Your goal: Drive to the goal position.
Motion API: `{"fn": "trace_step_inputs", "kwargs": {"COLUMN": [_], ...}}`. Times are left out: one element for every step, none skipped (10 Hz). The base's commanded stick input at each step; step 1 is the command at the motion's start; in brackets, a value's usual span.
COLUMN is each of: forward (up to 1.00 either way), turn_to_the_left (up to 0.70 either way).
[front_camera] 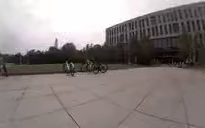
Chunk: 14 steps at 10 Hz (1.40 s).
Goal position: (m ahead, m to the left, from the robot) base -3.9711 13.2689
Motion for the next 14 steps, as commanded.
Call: {"fn": "trace_step_inputs", "kwargs": {"forward": [0.00,0.00,0.00,0.00,0.00,0.00,0.00,0.00,0.00,0.00,0.00,0.00,0.00,0.00], "turn_to_the_left": [1.00,1.00,1.00,1.00,1.00,1.00,1.00,1.00,1.00,1.00,1.00,1.00,1.00,1.00]}}
